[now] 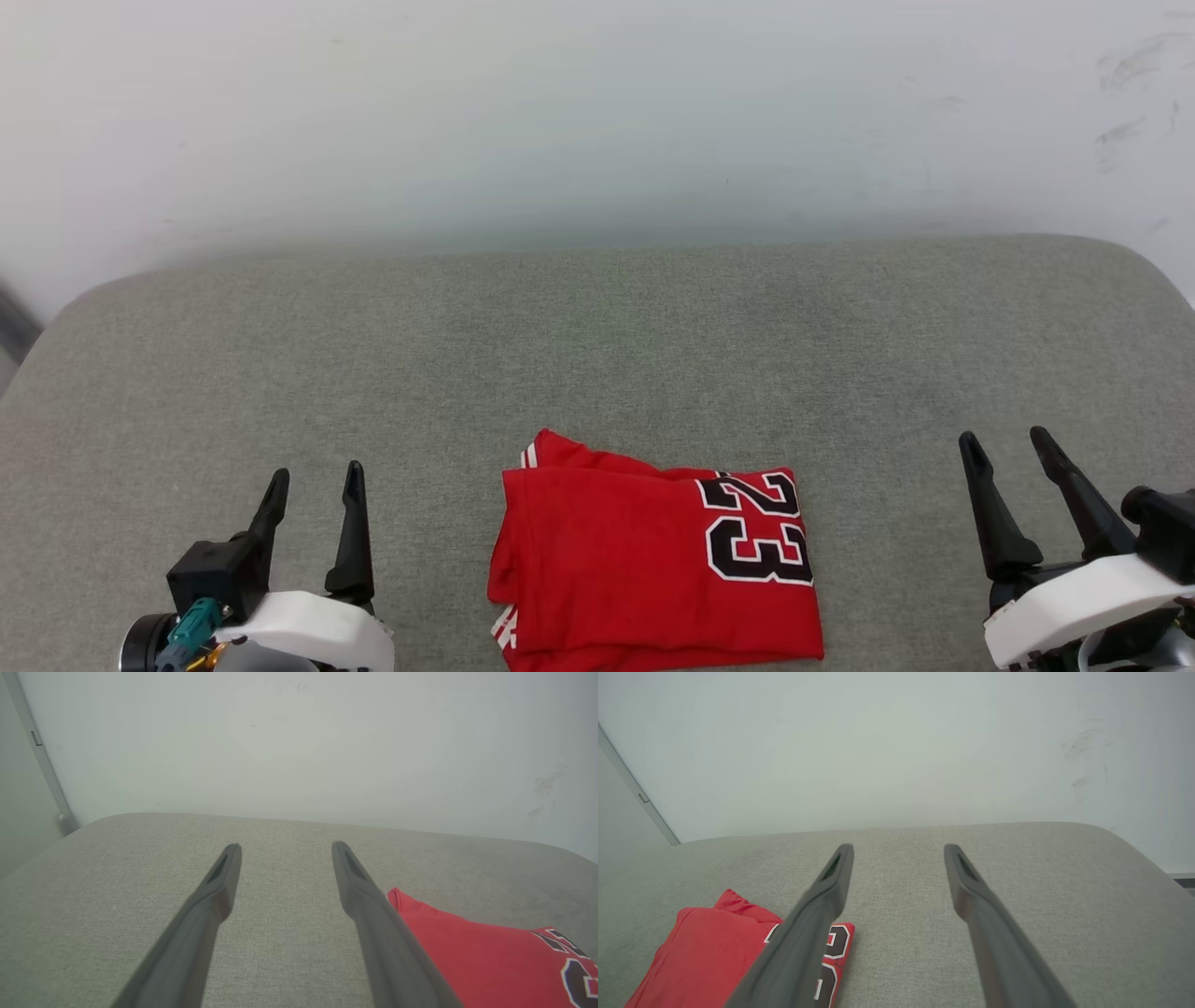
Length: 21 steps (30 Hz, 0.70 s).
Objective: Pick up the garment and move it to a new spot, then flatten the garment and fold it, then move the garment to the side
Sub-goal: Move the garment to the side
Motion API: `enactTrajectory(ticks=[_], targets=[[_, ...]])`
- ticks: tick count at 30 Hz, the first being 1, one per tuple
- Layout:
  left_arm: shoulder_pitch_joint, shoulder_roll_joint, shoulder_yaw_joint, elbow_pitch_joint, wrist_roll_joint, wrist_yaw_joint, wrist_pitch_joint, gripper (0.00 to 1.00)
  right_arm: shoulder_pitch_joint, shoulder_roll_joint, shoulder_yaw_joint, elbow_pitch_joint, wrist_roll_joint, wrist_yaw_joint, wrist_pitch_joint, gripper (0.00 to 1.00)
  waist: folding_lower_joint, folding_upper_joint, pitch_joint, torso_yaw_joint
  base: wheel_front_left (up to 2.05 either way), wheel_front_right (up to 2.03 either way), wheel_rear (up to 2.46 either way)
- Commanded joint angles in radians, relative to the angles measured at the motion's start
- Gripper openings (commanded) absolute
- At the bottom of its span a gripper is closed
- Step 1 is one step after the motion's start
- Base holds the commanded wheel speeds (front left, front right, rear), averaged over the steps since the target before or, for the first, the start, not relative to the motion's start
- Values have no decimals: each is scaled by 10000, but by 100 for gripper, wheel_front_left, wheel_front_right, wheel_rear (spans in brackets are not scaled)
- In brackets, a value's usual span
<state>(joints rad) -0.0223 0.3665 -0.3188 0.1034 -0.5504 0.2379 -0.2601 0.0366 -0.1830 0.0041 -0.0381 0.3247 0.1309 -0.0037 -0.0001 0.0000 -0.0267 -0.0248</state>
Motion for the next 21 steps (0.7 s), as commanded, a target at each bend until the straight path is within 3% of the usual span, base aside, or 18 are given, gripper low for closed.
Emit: enactTrajectory(ticks=[1, 9, 16, 21], targets=[[-79, 7, 7, 28, -34, -20, -62, 100, -1, 41, -60, -57, 11, -4, 37, 100, 1, 0, -2, -5, 0, 0, 0], [-211, -111, 173, 15, 94, -27, -68, 100, -6, -182, -886, 473, 1295, -4, 1293, 100, 1, 0, 26, 49, 0, 0, 0], [-307, -258, 370, -150, 310, -107, -60, 100, -398, -975, -2052, 2257, 3087, -4, 4396, 100, 1, 0, 197, 375, 0, 0, 0], [-341, -440, 421, -284, 497, -138, -47, 100, -696, -991, -2481, 3665, 4213, -3, 6733, 100, 1, 0, 443, 770, 0, 0, 0]])
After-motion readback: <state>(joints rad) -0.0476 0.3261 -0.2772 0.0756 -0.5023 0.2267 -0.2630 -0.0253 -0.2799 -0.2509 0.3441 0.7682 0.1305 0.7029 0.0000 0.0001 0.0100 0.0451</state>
